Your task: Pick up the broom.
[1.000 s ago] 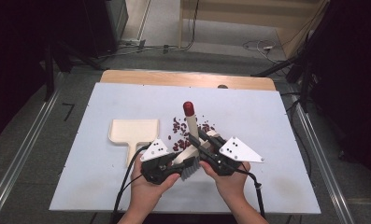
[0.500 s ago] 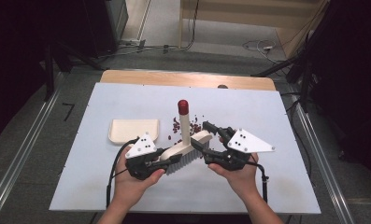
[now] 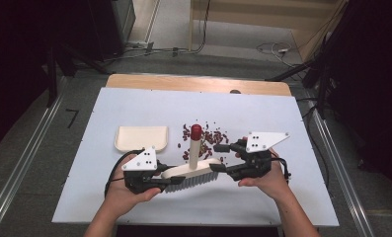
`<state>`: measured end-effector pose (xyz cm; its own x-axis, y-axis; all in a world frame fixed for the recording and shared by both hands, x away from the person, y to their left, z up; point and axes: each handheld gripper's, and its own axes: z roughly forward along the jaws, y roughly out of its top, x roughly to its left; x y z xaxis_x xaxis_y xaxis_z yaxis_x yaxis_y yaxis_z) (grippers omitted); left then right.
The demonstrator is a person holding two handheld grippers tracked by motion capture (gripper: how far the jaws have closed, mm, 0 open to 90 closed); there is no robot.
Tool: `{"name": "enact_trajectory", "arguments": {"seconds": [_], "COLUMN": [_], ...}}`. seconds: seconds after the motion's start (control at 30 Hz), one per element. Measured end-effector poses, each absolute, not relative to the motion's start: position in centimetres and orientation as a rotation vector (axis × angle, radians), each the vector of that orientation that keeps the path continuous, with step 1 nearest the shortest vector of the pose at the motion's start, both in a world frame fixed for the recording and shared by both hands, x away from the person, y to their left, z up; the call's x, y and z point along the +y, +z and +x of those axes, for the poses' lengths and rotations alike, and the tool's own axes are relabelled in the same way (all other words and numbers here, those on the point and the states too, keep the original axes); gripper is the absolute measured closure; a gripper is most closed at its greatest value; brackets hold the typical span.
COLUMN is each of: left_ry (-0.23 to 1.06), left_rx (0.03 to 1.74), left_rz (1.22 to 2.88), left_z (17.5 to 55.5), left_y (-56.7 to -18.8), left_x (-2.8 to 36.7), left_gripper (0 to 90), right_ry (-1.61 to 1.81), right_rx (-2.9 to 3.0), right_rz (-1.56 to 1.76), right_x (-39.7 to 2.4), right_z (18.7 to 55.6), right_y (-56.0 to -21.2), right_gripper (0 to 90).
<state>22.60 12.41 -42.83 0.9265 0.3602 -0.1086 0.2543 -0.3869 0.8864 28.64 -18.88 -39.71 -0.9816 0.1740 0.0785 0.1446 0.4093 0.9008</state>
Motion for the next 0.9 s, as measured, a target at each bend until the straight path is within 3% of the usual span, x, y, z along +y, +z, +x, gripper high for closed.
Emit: {"name": "enact_trajectory", "arguments": {"seconds": [0.6, 0.7, 0.9], "left_ry": [-0.008, -0.03, -0.07], "left_rx": [0.327, 0.314, 0.316], "left_rz": [2.061, 2.063, 2.042], "left_z": [22.3, 22.3, 22.8], "left_y": [-43.1, -43.1, -43.5], "left_x": [11.6, 11.6, 12.0], "left_gripper": [68.5, 68.5, 68.0], "right_ry": [1.428, 1.426, 1.414], "right_rx": [2.993, 3.03, 3.038], "right_rz": [-0.014, -0.074, -0.079], "right_x": [-16.0, -15.7, -15.5], "right_z": [28.1, 28.0, 27.7], "right_y": [-42.2, -42.4, -42.5], "right_gripper": [54.9, 64.3, 65.8]}}
